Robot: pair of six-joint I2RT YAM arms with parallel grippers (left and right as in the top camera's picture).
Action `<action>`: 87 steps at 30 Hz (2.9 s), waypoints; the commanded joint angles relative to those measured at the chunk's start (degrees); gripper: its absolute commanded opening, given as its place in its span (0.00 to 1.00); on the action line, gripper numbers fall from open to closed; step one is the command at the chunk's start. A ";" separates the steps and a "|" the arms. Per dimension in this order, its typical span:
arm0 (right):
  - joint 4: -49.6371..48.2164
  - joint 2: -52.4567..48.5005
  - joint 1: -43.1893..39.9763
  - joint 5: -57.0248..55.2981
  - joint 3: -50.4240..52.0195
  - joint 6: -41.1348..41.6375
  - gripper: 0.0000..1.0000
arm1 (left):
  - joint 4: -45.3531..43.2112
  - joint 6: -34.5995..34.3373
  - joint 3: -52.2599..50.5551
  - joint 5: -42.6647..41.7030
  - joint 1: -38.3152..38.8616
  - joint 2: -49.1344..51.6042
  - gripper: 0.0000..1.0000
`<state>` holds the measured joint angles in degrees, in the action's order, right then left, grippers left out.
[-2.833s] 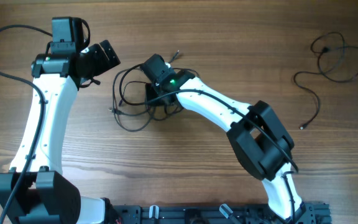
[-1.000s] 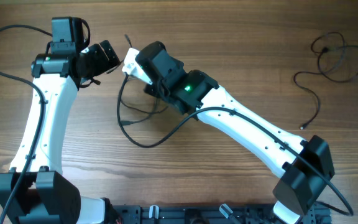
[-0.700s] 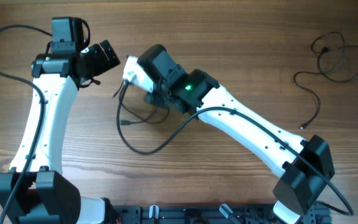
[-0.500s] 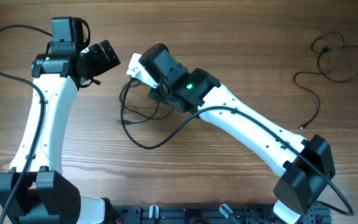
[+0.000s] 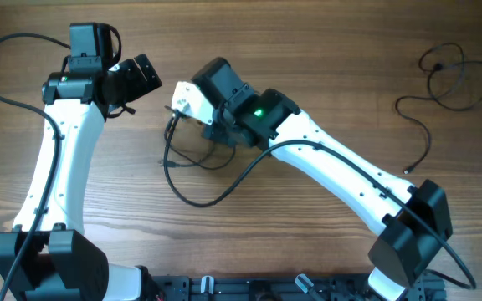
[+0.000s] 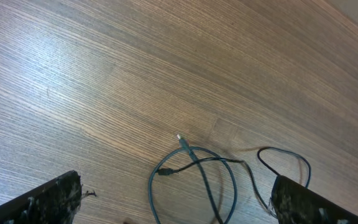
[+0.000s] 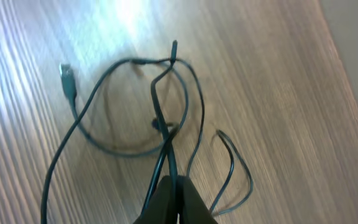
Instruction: Untangle cables
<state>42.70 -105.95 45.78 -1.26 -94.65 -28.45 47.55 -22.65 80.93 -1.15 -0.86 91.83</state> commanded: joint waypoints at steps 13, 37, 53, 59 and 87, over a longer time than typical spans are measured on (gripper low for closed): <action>-3.52 0.42 -13.27 42.93 -0.48 18.14 0.04 | -4.83 -13.22 -0.37 -34.51 0.96 1.66 0.05; -4.26 0.42 -13.51 24.09 -0.48 22.88 0.05 | 9.35 -2.95 -0.37 -41.79 6.21 11.91 0.12; -5.14 0.42 -13.57 15.26 -0.48 25.73 0.05 | 15.26 -1.36 -0.37 -18.97 6.64 12.00 0.17; -1.90 0.39 -13.62 15.23 -0.48 27.17 0.27 | 13.46 -1.77 -0.37 -15.21 6.67 12.00 0.33; -0.07 -12.33 -13.60 11.39 15.28 7.17 0.46 | 1.38 -1.77 -0.37 -13.33 6.64 12.02 1.00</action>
<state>45.80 -116.46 32.36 12.36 -82.65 -11.79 49.19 -24.67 80.60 -15.20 5.63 103.31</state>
